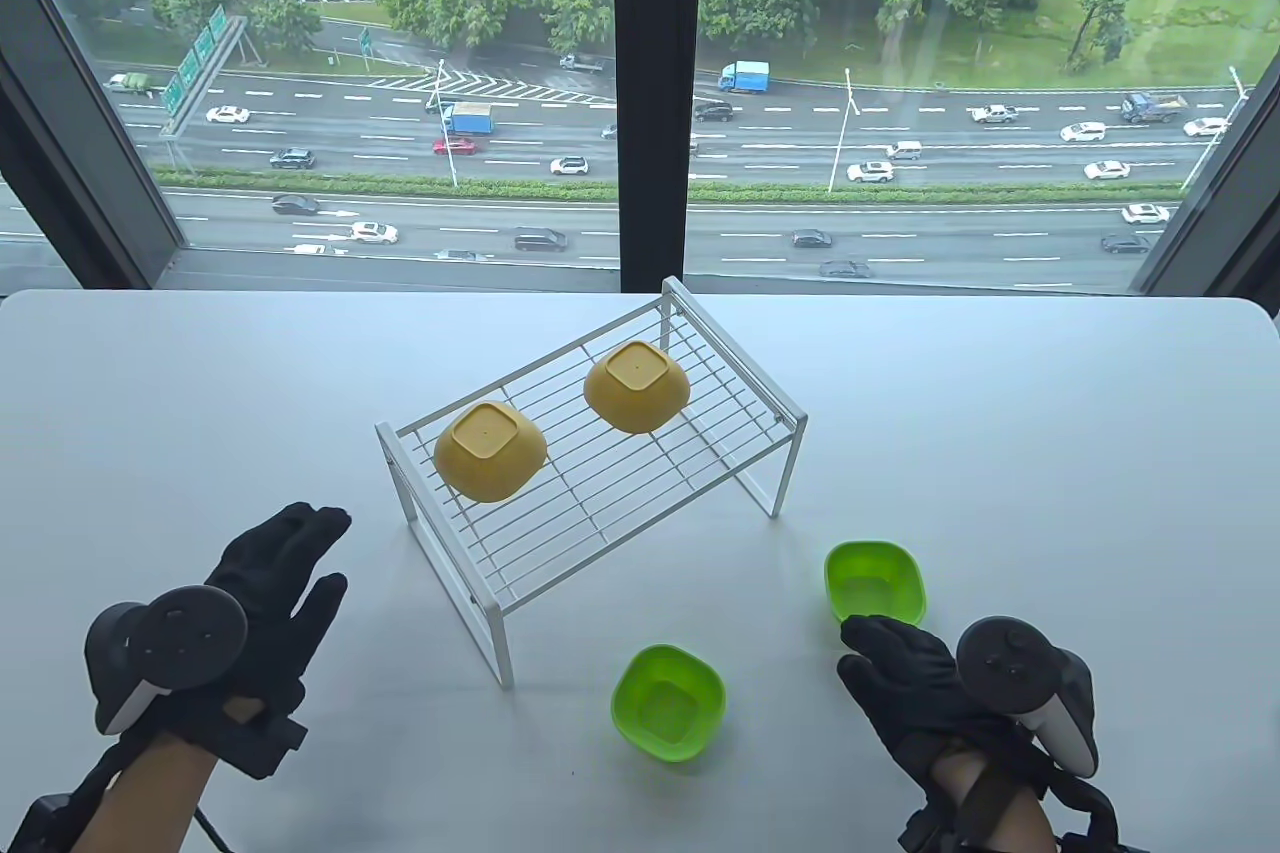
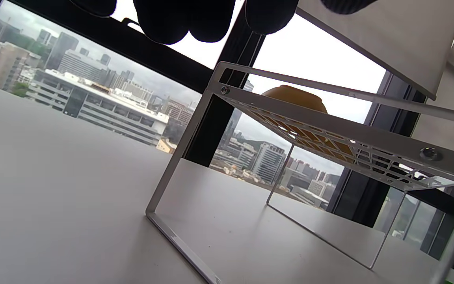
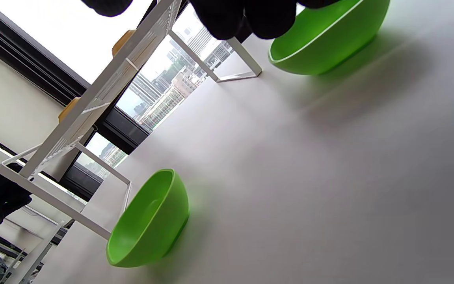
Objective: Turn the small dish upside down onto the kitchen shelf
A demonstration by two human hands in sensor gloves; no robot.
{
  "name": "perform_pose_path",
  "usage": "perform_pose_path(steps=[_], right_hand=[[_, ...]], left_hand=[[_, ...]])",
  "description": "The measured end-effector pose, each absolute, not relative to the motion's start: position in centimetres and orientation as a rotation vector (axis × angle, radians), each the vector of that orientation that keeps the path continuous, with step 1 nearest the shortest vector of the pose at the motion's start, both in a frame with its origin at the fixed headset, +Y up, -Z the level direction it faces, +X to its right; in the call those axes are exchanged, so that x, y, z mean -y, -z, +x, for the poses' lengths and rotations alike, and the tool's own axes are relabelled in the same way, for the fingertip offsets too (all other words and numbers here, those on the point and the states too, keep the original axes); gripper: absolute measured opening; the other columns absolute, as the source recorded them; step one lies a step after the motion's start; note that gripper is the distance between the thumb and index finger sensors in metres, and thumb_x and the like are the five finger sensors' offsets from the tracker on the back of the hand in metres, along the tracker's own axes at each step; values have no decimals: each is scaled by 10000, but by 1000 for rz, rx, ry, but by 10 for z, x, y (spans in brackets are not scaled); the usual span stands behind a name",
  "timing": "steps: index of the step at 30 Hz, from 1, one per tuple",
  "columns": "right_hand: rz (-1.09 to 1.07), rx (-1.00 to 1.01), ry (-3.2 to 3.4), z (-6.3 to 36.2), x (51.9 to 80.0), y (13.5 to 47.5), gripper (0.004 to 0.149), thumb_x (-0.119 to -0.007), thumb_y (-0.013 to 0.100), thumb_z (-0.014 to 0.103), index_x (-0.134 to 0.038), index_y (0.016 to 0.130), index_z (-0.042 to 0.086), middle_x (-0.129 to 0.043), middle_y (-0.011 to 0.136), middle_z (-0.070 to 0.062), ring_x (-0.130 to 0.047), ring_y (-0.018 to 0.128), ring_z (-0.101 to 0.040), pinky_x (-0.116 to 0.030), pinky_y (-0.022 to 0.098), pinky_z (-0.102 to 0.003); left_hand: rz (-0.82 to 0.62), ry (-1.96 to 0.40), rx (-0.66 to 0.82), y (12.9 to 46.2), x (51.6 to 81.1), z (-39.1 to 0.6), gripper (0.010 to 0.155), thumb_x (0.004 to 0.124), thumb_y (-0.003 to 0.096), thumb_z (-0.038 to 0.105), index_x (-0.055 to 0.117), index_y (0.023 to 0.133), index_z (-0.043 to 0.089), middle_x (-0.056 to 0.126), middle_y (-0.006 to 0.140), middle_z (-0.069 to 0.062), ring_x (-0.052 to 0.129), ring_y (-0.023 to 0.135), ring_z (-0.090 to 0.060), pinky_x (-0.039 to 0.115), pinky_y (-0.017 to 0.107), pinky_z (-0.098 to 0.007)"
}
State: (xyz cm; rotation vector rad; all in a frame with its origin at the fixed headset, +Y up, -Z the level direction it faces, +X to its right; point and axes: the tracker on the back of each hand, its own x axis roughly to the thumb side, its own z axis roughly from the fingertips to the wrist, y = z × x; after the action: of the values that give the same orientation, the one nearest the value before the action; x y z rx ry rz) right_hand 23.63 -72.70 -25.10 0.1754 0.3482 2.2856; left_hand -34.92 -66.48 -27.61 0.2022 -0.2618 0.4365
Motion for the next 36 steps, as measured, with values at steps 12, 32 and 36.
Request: perform_pose_path(steps=[12,32,36], right_hand=[[212,-389,-2611,220,724,252,662,-734,503,534,-626,1040,162,-542,1123,-186,-437,996,-458,-447,706,-627],[558,-371,-2964,81,644,230,599,-792,497,497,-745,994,165,-769,1036,-179,-706,894,-430,-543,683,-621],[545,-466,-3003,51,655,231,604,-785,495,511,-747,991,168,-777,1031,-174,-719,887,-425,-555,679,-615]], left_hand=[[-49,-461,237,288,695,-356,665,598,476,547,538,1096,314,587,1152,-82,678,1002,-390,554,751,-678],[-46,-514,254,287,688,-359,669,594,476,549,532,1098,311,586,1153,-86,676,1000,-394,539,750,-688],[-53,-512,251,287,688,-358,667,595,476,548,540,1096,310,588,1150,-107,678,999,-393,540,749,-688]])
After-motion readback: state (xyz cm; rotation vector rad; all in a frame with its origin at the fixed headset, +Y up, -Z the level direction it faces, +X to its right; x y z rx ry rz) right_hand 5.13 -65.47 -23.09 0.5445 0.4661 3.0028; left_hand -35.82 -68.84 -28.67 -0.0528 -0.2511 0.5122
